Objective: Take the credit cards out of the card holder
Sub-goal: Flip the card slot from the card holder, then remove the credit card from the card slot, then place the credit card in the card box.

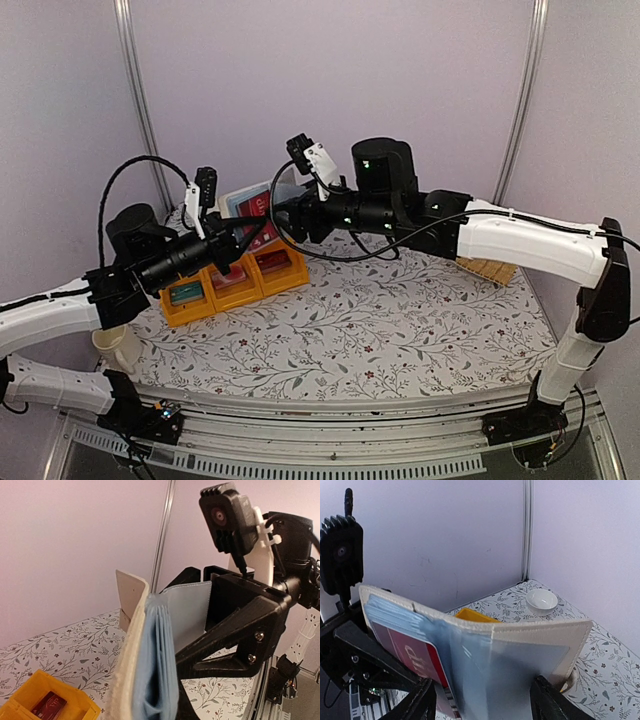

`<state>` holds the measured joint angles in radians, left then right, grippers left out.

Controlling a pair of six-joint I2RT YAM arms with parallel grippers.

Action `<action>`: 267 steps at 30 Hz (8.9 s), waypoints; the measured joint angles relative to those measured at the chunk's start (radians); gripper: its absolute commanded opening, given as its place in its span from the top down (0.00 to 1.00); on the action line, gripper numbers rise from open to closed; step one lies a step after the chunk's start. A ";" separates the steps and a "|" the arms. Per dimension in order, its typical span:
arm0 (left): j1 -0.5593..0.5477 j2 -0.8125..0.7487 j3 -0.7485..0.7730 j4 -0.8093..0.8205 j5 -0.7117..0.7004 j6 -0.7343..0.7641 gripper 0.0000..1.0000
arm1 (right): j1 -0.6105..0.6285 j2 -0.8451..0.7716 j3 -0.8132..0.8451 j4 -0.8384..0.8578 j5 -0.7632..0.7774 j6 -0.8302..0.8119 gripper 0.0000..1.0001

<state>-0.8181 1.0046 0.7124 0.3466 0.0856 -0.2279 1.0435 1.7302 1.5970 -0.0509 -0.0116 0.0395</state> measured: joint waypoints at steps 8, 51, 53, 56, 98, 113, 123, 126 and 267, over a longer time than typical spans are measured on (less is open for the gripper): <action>0.002 -0.001 0.034 -0.076 -0.040 -0.080 1.00 | -0.156 -0.093 -0.087 -0.120 -0.178 -0.024 0.32; 0.034 0.019 0.017 0.076 0.426 -0.145 1.00 | -0.168 -0.069 -0.133 0.140 -0.959 0.200 0.66; 0.034 0.019 0.017 0.077 0.431 -0.144 1.00 | -0.168 -0.089 -0.132 0.108 -0.934 0.175 0.66; 0.030 0.018 0.017 0.083 0.449 -0.142 1.00 | -0.179 -0.114 -0.132 0.082 -0.882 0.154 0.66; 0.026 0.024 0.006 0.115 0.448 -0.147 1.00 | -0.147 -0.059 -0.101 0.045 -0.926 0.099 0.99; 0.036 0.200 -0.183 0.463 0.386 -0.491 0.93 | -0.201 -0.039 -0.216 0.016 -0.870 0.278 0.98; 0.044 0.327 -0.264 0.637 0.400 -0.646 0.81 | -0.261 -0.019 -0.316 0.051 -0.905 0.404 0.98; 0.047 0.344 -0.273 0.678 0.402 -0.670 0.81 | -0.288 -0.024 -0.320 0.052 -0.912 0.421 0.99; 0.348 -0.287 -0.025 -0.487 -0.534 -0.390 1.00 | -0.101 0.950 0.566 0.222 0.312 1.801 0.68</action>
<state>-0.4698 0.7177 0.6872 -0.1406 -0.4480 -0.6182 0.9421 2.6801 2.1632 0.1711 0.3000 1.8400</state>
